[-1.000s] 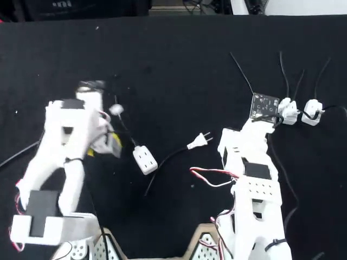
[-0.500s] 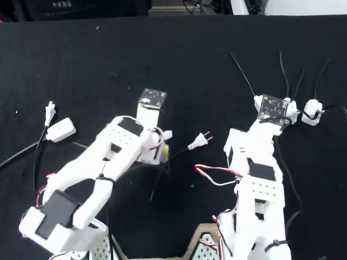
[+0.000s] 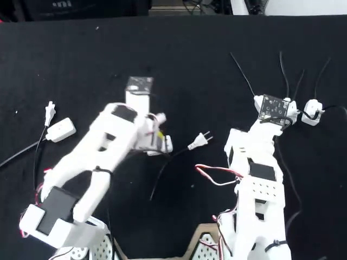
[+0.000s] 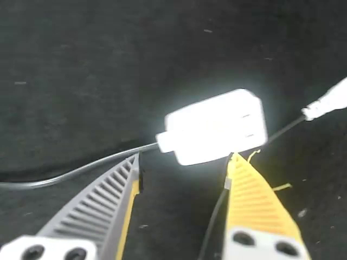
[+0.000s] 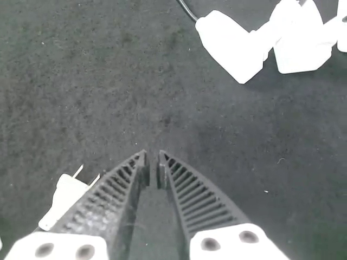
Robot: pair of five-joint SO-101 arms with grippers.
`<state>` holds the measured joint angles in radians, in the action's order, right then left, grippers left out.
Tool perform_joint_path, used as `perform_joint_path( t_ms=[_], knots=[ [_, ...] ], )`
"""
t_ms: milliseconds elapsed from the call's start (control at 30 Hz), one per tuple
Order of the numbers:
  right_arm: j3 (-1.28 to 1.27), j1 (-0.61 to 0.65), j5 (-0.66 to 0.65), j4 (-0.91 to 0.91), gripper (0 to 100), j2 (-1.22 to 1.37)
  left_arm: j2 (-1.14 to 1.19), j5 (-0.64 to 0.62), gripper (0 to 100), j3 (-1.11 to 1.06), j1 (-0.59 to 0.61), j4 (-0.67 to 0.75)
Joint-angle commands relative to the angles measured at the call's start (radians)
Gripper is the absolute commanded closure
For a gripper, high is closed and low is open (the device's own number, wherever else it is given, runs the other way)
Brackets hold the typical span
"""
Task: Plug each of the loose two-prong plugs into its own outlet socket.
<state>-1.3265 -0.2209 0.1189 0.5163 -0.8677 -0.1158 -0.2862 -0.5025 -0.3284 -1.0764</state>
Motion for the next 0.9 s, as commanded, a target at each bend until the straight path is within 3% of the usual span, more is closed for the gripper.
perform_joint_path(
  t_ms=[0, 167, 367, 533, 633, 867],
  knots=[
    [0.005, 0.069, 0.006, -0.018, 95.3, -0.008, -0.003, 0.074, 74, 0.143, 0.101, -0.121],
    [0.002, 0.207, 0.012, -0.017, 84.2, 0.001, 0.005, 0.075, 74, 0.14, 0.222, -0.138],
    [0.033, 0.402, 0.017, 0.044, 89.0, 0.001, -0.054, 0.025, 74, -0.12, 0.358, 0.196],
    [0.036, 0.497, 0.21, 0.038, 84.1, 0.001, -0.08, 0.025, 74, -0.291, 0.412, 0.405],
    [0.038, 0.497, 0.267, 0.038, 81.1, 0.002, -0.08, 0.025, 74, -0.321, 0.404, 0.446],
    [0.064, 0.411, 0.267, 0.074, 82.1, 0.002, -0.078, 0.025, 74, -0.328, 0.403, 0.451]
  ],
)
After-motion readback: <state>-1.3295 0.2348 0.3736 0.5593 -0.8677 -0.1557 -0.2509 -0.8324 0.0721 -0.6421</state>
